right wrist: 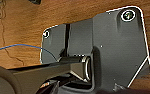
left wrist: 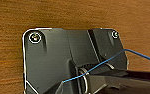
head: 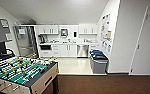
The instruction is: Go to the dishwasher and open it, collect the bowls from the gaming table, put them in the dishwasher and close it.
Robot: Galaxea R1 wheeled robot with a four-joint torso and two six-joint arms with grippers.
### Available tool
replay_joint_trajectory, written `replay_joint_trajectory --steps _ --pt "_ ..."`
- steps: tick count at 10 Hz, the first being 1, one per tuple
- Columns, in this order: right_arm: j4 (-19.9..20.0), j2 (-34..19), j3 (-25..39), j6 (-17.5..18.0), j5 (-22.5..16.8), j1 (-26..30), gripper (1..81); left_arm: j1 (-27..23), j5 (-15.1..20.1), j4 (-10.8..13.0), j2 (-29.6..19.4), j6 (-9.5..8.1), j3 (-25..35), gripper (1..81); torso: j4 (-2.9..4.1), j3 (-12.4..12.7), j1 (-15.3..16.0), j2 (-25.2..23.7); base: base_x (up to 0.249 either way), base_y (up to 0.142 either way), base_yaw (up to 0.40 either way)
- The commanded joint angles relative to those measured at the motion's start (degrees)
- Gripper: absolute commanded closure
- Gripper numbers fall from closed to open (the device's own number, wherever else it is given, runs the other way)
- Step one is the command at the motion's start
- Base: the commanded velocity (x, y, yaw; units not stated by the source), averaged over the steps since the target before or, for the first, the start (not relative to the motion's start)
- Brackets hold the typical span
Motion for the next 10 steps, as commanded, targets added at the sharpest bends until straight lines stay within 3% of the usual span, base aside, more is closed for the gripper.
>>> replay_joint_trajectory --steps 1,10 --pt "-0.3 -0.9 0.4 -0.3 -3.6 2.6 1.0 -3.1 3.0 0.5 -1.2 -0.04 0.5 1.0 0.00 0.0 0.0 0.0 0.139 0.000 0.000" --pt "0.0 -0.9 0.9 -0.1 -2.8 2.2 1.0 -3.1 2.9 0.6 -1.0 0.05 0.5 1.0 0.00 0.0 0.0 0.0 0.210 0.000 0.000"
